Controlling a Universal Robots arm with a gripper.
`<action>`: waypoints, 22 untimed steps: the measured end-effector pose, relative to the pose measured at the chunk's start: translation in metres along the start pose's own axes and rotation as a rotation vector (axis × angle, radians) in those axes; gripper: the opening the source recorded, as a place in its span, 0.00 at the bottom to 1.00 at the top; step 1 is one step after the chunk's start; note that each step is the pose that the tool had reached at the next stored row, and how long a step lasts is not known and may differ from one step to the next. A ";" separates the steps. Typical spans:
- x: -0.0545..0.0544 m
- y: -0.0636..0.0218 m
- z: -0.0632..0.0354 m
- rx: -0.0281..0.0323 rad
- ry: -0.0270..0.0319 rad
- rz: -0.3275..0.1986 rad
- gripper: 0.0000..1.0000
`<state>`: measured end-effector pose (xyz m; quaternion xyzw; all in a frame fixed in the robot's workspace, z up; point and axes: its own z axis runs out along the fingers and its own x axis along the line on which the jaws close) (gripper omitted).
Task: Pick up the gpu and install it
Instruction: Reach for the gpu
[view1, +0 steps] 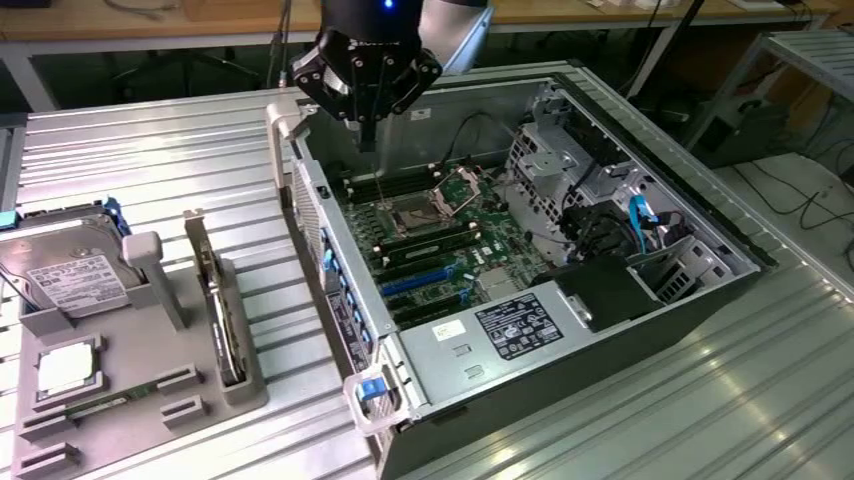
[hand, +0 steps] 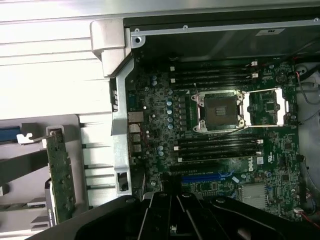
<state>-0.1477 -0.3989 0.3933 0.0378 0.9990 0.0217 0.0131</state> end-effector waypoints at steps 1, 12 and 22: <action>0.003 -0.0002 -0.0001 0.0000 0.0000 0.000 0.11; 0.022 -0.0017 -0.0005 -0.0001 0.0000 0.000 0.11; 0.035 -0.0026 -0.0008 0.0000 0.0003 0.000 0.11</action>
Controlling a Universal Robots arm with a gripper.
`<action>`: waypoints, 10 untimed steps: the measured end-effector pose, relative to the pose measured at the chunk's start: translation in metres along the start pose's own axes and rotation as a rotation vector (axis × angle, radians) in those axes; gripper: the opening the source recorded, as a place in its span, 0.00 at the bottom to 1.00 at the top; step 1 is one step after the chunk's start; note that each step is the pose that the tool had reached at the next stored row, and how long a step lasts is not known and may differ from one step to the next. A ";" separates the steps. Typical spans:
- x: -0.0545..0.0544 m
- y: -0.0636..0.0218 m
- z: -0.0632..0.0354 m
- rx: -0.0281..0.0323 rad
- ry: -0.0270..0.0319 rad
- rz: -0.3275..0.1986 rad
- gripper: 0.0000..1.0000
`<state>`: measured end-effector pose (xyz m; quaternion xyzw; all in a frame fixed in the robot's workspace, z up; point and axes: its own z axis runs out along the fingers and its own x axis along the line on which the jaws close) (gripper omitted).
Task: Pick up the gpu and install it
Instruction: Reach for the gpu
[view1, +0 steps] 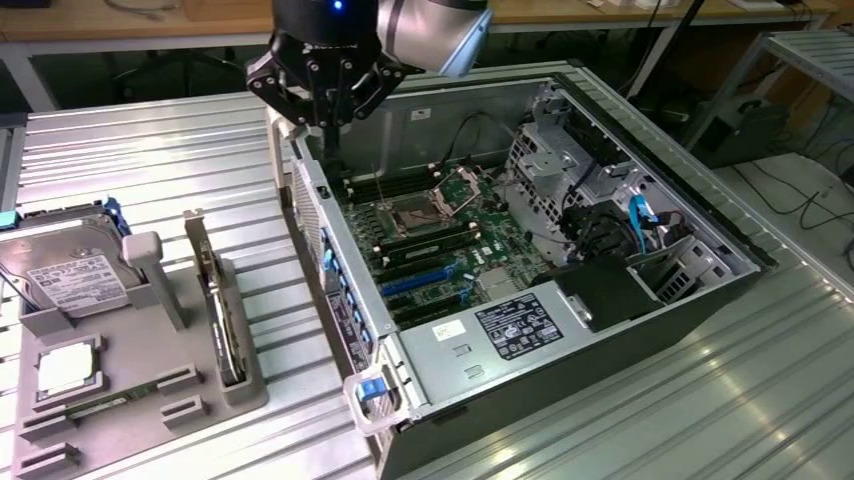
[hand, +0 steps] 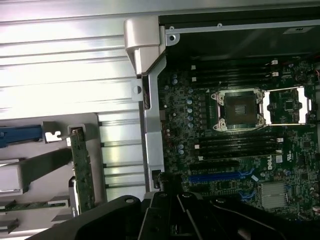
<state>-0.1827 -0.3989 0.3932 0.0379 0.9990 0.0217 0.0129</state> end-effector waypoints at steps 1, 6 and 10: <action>0.001 -0.0001 0.0000 0.0000 0.0001 0.000 0.11; 0.007 -0.0006 -0.0001 -0.0001 0.0002 0.000 0.11; 0.013 -0.0010 -0.0003 0.0000 0.0003 0.000 0.11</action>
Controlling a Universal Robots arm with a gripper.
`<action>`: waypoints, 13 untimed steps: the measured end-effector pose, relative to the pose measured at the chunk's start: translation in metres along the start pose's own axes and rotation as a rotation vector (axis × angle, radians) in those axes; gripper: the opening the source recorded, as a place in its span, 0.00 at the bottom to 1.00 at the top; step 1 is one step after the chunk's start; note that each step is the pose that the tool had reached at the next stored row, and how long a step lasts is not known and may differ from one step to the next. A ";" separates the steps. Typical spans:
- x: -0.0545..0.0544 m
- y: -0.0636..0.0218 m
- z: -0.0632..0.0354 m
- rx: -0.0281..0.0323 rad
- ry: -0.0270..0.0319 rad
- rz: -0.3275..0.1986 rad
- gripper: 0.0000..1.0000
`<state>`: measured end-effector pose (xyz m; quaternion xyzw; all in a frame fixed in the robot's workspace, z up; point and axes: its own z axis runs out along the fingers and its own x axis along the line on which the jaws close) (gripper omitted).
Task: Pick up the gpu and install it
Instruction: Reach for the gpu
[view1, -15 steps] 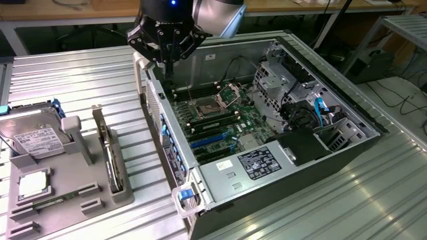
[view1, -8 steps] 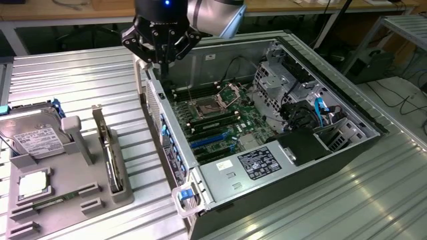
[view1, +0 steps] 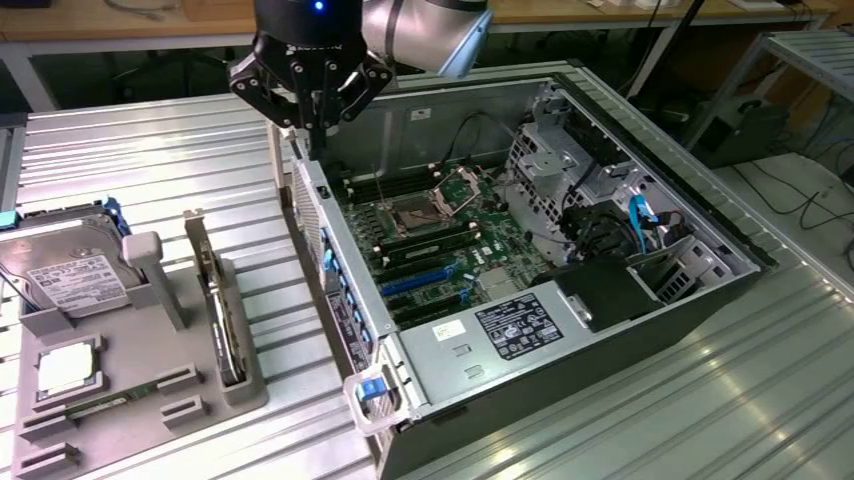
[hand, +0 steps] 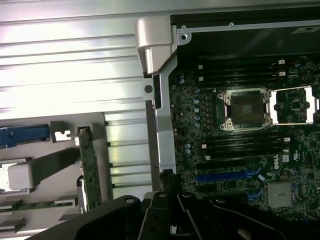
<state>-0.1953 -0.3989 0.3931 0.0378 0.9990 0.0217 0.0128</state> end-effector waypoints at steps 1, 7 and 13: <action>0.001 -0.0001 0.0000 0.0000 0.0000 0.000 0.11; 0.010 -0.0008 -0.0003 0.0001 0.0003 0.000 0.11; 0.019 -0.0015 -0.0005 0.0001 0.0004 0.000 0.11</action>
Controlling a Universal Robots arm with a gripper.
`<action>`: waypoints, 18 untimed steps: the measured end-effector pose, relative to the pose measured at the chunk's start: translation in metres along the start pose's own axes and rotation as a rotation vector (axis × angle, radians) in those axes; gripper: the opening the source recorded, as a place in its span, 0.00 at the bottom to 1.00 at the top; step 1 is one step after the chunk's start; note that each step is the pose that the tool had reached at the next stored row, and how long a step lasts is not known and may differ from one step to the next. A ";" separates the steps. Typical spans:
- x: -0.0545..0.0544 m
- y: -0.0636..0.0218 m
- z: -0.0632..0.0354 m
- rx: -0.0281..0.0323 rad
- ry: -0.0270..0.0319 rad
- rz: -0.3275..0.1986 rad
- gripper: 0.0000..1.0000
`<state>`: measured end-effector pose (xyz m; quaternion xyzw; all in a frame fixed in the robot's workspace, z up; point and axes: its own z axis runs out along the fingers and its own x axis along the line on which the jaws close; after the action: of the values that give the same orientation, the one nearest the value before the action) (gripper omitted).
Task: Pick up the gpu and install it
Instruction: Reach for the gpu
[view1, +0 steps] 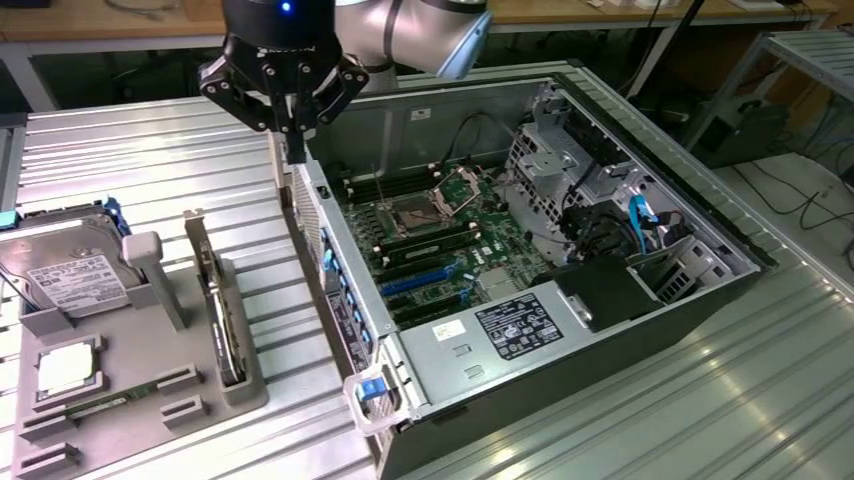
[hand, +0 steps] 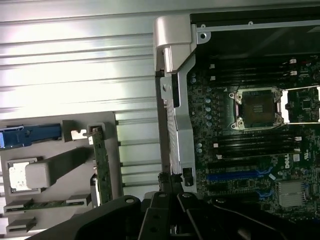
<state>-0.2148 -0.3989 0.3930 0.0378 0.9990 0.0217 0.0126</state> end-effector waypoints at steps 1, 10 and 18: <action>0.001 -0.0001 0.0000 0.0000 0.0000 0.000 0.11; 0.014 -0.0010 -0.0003 0.0000 0.0005 0.000 0.11; 0.025 -0.0019 -0.0005 0.0000 0.0012 0.000 0.11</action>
<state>-0.2397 -0.3989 0.3929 0.0379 0.9990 0.0217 0.0119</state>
